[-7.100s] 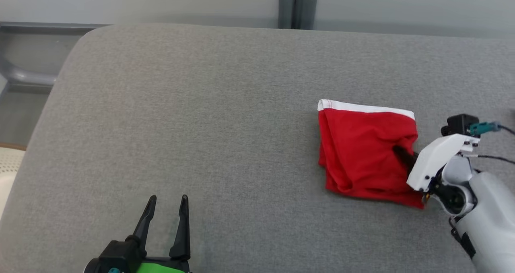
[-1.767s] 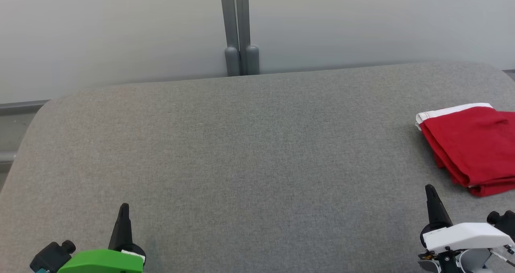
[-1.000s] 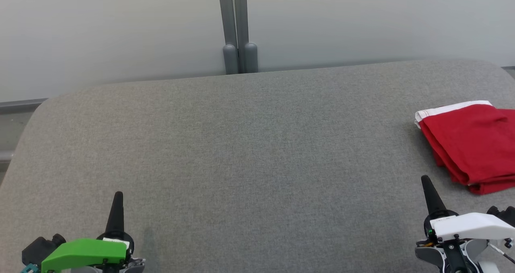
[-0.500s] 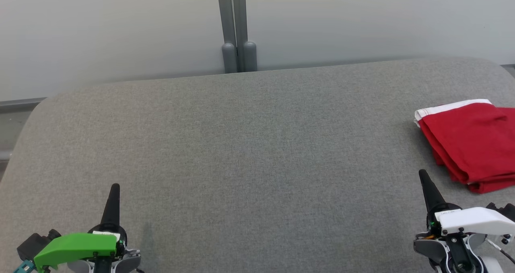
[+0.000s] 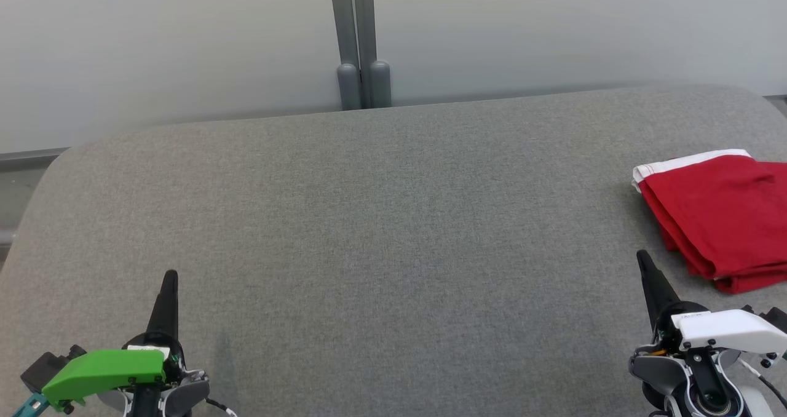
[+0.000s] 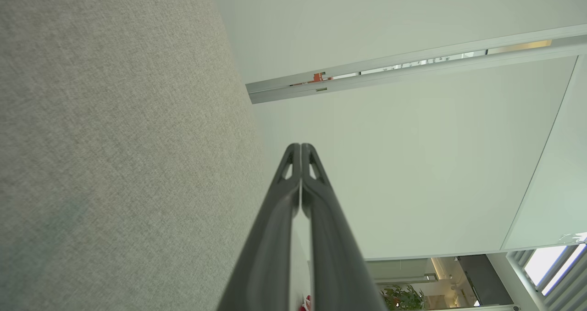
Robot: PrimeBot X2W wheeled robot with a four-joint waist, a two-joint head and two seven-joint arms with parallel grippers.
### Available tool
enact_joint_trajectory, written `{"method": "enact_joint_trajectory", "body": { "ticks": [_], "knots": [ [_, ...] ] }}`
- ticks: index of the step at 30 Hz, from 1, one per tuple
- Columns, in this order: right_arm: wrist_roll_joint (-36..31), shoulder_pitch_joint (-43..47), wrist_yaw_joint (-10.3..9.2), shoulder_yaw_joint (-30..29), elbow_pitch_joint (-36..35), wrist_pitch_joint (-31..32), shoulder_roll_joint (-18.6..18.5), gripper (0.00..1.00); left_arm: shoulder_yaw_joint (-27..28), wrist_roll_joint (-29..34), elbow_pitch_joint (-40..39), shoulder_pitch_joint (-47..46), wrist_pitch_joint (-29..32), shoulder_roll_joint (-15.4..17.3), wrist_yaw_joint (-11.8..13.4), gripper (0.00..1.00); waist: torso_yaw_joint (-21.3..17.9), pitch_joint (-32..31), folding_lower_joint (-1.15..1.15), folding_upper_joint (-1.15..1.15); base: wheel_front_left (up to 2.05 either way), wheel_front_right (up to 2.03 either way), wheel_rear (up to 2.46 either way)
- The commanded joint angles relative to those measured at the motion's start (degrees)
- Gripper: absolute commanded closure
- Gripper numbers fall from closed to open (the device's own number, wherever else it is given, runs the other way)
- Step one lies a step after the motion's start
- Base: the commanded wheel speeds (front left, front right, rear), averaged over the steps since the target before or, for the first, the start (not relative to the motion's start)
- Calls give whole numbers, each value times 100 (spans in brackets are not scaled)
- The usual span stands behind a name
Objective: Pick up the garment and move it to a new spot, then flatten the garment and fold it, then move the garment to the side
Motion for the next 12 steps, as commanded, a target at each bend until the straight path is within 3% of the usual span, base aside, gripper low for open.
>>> {"method": "enact_joint_trajectory", "body": {
  "ticks": [1,12],
  "knots": [
    [129,-99,5,2,-2,38,-34,100,32,-120,-16,-130,33,45,-29,100,-2,3,0,0,0,0,0],
    [614,-175,4,5,16,160,-39,100,105,-531,-9,-220,152,44,-56,100,-16,23,0,0,0,0,0]
  ]
}}
